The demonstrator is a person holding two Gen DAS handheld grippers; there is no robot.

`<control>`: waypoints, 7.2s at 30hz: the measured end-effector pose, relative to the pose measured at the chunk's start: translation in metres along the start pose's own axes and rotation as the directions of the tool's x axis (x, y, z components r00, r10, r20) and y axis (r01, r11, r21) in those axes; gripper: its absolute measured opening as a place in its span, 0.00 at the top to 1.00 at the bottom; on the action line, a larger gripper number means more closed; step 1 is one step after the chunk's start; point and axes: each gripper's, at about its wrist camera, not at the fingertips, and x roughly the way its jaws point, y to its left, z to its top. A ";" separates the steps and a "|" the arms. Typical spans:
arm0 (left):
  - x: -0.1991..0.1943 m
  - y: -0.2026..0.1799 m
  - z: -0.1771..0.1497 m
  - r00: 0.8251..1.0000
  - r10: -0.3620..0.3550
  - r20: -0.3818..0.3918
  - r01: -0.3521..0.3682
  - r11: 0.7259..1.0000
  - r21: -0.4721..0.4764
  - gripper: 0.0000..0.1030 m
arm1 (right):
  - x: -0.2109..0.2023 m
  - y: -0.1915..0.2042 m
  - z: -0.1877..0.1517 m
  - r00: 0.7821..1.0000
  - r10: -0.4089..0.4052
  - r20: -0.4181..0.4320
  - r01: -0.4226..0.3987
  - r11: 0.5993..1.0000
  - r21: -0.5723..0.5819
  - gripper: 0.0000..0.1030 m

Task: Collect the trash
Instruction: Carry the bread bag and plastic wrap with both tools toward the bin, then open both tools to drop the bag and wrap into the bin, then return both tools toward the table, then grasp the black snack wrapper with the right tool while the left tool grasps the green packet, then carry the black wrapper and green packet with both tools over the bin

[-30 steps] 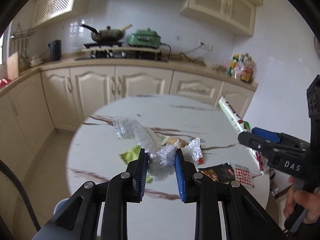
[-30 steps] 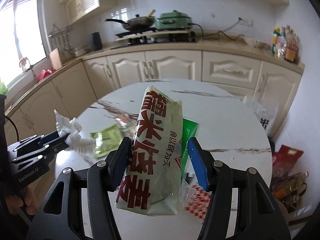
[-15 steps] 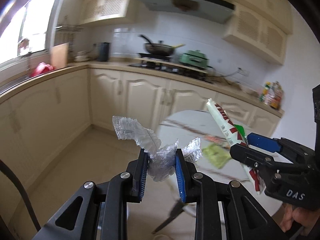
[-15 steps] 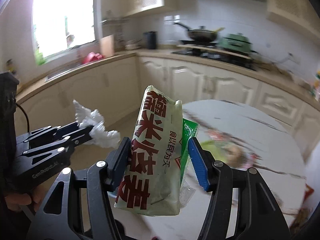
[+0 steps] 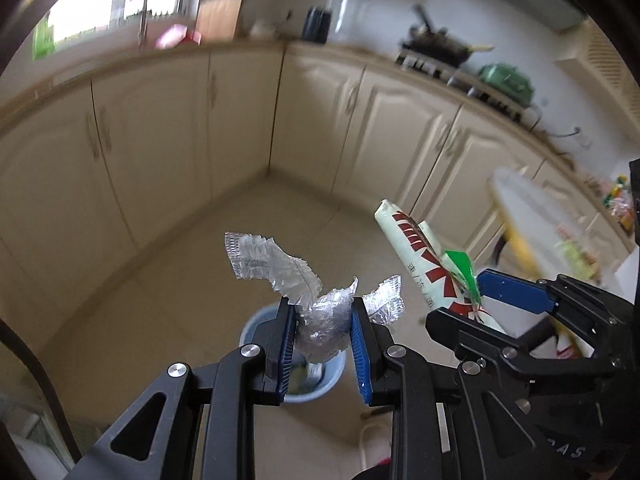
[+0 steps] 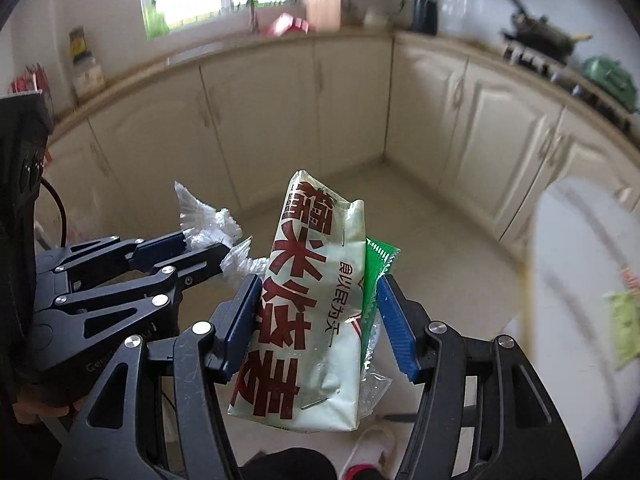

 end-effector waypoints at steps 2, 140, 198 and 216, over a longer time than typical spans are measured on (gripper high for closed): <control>0.028 0.010 -0.008 0.998 0.001 -0.068 -0.002 1.000 -0.018 0.78 | 0.031 -0.006 -0.006 0.999 -0.006 -0.050 0.006 1.000 -0.003 0.45; -0.002 -0.403 -0.024 0.992 -0.096 0.084 0.049 0.895 0.444 0.01 | -0.224 -0.296 -0.191 0.870 -0.473 -0.138 0.482 0.756 0.444 0.00; 0.192 -0.463 0.081 0.966 -0.185 -0.179 0.249 0.847 0.469 0.51 | -0.201 -0.337 -0.170 0.962 -0.269 -0.032 0.252 0.845 0.471 0.90; 0.113 -0.419 0.063 0.946 -0.300 -0.120 0.322 0.850 0.416 0.80 | -0.220 -0.321 -0.172 0.945 -0.327 -0.002 0.286 0.824 0.489 0.93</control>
